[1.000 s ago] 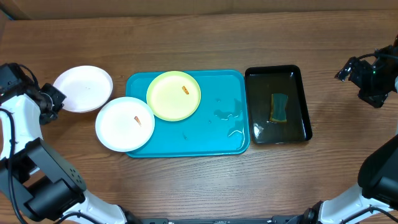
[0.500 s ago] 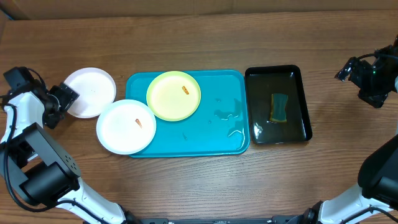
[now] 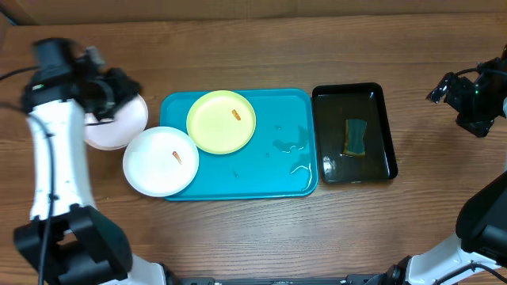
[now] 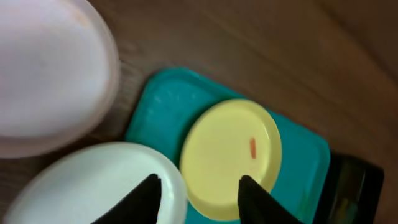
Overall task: Clean dirty plates on tray and stack at the side
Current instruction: 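Reach the left gripper to the yellow plate and grip its rim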
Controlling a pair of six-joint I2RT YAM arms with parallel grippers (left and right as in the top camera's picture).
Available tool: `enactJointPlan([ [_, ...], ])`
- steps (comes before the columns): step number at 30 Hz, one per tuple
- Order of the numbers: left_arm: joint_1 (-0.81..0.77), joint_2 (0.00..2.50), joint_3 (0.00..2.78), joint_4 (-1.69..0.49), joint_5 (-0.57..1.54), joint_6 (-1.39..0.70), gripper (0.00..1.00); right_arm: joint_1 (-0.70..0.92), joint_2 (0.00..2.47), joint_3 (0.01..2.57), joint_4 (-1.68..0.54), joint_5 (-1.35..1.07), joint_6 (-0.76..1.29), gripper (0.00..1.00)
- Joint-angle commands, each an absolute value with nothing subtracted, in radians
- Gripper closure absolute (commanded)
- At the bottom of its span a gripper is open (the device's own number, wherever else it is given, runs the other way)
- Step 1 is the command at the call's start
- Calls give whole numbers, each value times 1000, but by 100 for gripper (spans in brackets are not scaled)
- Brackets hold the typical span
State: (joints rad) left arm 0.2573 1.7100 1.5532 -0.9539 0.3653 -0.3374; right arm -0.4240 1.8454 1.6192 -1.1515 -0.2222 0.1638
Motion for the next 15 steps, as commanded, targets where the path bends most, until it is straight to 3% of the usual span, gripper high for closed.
enactJointPlan([
  [1, 130, 1744, 1542, -999, 259, -321, 82, -426, 1842, 1635, -1147, -229, 161, 0],
  [3, 40, 1761, 1528, -1028, 199, -321, 87, -426, 1842, 1635, -1147, -229, 161, 0],
  [4, 9, 1766, 1523, -1034, 175, -321, 83, -426, 1842, 1635, -1147, -229, 161, 0],
  [6, -67, 1789, 1517, -1039, 108, -322, 57, -426, 1842, 1635, -1147, -229, 161, 0],
  [8, -125, 1814, 1517, -1031, 54, -338, 50, -426, 1842, 1635, -1147, -229, 161, 0],
  [13, -217, 1884, 1517, -963, -38, -386, 68, -426, 1842, 1635, -1147, -229, 161, 0],
  [15, -224, 1910, 1517, -916, -55, -386, 81, -426, 1842, 1635, -1147, -229, 161, 0],
])
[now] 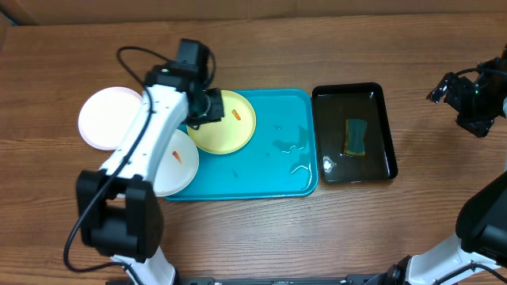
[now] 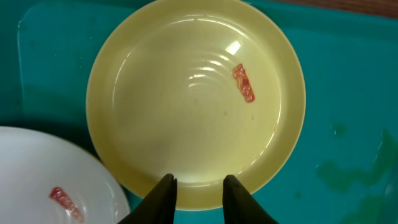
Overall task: Clean dirty plates on tray and stack at the side
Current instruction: 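Reach the left gripper to the yellow plate and grip its rim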
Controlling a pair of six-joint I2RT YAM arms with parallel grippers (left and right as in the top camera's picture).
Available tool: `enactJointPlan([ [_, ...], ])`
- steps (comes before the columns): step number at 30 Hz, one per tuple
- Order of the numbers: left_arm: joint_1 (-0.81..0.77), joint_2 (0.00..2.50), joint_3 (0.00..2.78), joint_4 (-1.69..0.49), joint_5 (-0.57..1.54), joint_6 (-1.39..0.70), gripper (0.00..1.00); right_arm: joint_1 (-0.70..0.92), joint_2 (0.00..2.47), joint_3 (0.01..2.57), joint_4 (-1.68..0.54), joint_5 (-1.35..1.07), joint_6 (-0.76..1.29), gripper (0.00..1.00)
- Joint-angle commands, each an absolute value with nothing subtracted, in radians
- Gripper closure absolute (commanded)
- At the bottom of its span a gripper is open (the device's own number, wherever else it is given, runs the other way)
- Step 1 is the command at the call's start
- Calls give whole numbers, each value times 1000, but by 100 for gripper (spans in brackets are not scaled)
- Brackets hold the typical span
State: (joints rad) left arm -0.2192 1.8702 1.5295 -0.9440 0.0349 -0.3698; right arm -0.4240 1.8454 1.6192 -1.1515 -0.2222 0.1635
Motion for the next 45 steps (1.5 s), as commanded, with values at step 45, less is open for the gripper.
enactJointPlan([
  [45, -226, 2087, 1518, -790, 191, -156, 57, -426, 1842, 1635, -1147, -229, 161, 0],
])
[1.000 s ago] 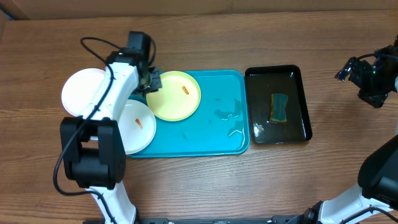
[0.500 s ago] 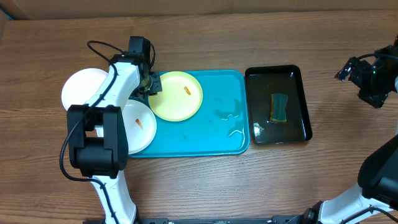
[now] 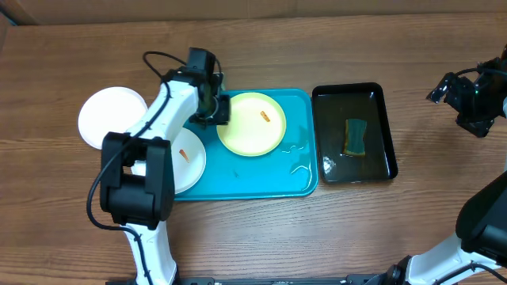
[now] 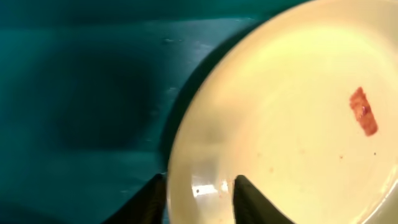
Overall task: Clean dirty plates on tray and stack at the side
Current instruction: 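Reach the left gripper to the yellow plate and grip its rim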
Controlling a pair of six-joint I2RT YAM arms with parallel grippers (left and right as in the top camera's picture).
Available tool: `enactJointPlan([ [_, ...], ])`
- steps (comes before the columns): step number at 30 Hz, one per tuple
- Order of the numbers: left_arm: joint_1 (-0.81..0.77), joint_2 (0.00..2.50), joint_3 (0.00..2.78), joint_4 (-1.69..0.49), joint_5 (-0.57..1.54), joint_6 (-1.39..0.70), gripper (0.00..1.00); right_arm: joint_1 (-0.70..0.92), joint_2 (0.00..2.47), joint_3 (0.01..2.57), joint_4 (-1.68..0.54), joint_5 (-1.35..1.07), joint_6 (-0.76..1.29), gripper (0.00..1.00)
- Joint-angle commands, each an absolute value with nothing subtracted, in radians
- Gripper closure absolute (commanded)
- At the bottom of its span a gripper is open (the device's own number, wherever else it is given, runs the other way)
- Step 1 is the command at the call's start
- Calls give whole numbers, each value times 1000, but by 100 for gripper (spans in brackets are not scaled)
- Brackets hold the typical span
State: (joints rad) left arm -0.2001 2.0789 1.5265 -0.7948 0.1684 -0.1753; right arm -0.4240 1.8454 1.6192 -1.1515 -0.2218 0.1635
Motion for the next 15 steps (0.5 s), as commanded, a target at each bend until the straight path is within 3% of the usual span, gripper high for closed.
enactJointPlan([
  [1, -232, 2087, 1518, -789, 192, -156, 56, -426, 1842, 1635, -1147, -229, 161, 0],
  [4, -241, 2087, 1522, -809, 181, -161, 55, -426, 1842, 1635, -1147, -229, 161, 0],
  [7, -241, 2087, 1522, -855, 128, -223, 43, -426, 1842, 1635, -1147, -229, 161, 0],
  [15, -265, 2087, 1517, -987, 124, -369, 54, -426, 1842, 1635, -1147, -229, 161, 0],
])
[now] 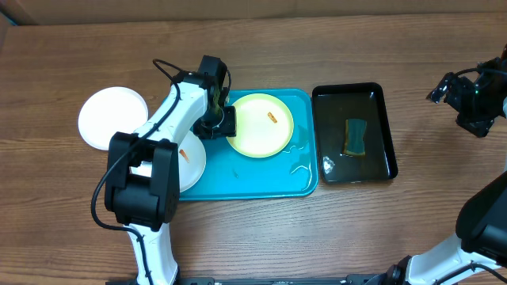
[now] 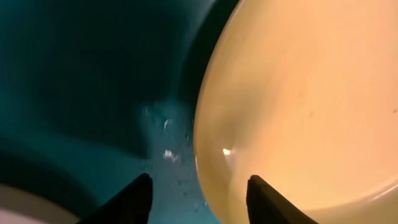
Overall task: Clean dirty plates on tray and stack at the side
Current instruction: 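Reach the left gripper to the yellow plate and grip its rim, then move the right gripper to the black tray and grasp the sponge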
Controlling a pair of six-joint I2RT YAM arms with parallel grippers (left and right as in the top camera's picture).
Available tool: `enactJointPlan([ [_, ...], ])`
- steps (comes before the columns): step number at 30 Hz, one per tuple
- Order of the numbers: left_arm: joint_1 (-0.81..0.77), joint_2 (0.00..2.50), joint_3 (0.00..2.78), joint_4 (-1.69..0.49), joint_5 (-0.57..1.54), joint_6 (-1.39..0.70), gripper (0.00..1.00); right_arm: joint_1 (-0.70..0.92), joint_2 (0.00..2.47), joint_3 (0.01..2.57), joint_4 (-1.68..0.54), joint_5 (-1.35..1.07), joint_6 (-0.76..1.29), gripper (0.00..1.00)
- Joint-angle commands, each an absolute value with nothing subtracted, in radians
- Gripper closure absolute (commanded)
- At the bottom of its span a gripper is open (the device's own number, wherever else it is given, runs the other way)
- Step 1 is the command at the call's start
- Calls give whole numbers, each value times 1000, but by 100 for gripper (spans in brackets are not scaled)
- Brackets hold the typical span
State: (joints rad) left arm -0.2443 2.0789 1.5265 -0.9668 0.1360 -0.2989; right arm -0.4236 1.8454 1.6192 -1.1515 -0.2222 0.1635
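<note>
A yellow plate point(image 1: 263, 127) with a small red smear point(image 1: 272, 119) lies in the middle of the teal tray point(image 1: 305, 178). My left gripper point(image 1: 224, 123) is low at the plate's left rim. In the left wrist view it point(image 2: 199, 202) is open, one finger on the wet tray side and the other over the yellow plate point(image 2: 298, 106). A white plate point(image 1: 190, 162) with a red smear sits at the tray's left front corner, half hidden by my arm. A clean pale plate point(image 1: 107, 119) rests on the table to the left. My right gripper point(image 1: 473, 99) hangs far right, away from everything.
A black basin point(image 1: 384, 131) holding a green-and-yellow sponge point(image 1: 356, 136) stands just right of the tray. Water puddles point(image 1: 295, 147) lie on the tray's right part. Bare wood surrounds the tray.
The yellow plate sits a little further right and back on the tray. My left gripper has moved right with it and its fingers stand wider apart across the rim. The right arm is unchanged.
My left gripper was first over the pale plate left of the tray, with the yellow plate at the tray's back left. Then it hovered above the yellow plate. Later it was at the plate's left rim with the plate shifted right, and now further right.
</note>
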Motion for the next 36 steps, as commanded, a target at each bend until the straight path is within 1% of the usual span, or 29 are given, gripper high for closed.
enactJointPlan([
  [1, -273, 2087, 1514, -992, 124, -375, 54, -426, 1842, 1635, -1147, -229, 161, 0],
  [4, -304, 2087, 1511, -993, 123, -374, 55, -426, 1842, 1635, -1147, -229, 161, 0],
  [9, -337, 2087, 1511, -982, 123, -375, 67, -426, 1842, 1635, -1147, -229, 161, 0],
  [15, -344, 2087, 1508, -1004, 120, -375, 67, -426, 1842, 1635, -1143, -230, 162, 0],
  [18, -345, 2088, 1501, -1015, 120, -375, 66, -426, 1842, 1635, -1092, -269, 221, 0],
  [22, -347, 2088, 1486, -1015, 120, -375, 65, -426, 1842, 1635, -1100, -404, 315, 0],
  [24, -347, 2088, 1477, -1013, 120, -380, 65, -426, 1842, 1635, -1179, -463, 316, 0],
  [26, -347, 2088, 1466, -1007, 121, -383, 64, -427, 1842, 1635, -1207, -600, 312, 0],
  [27, -347, 2088, 1459, -1000, 121, -383, 64, -420, 1842, 1635, -1223, -630, 293, 0],
  [29, -347, 2088, 1444, -982, 120, -382, 64, -379, 1840, 1635, -1248, -610, 247, 4],
  [30, -347, 2088, 1438, -974, 119, -382, 64, -354, 1840, 1635, -1262, -581, 227, 4],
  [33, -347, 2088, 1428, -968, 94, -382, 66, -249, 1840, 1635, -1305, -425, 205, 4],
  [36, -347, 2088, 1428, -972, 31, -376, 70, -128, 1841, 1635, -1327, -227, 205, 3],
])
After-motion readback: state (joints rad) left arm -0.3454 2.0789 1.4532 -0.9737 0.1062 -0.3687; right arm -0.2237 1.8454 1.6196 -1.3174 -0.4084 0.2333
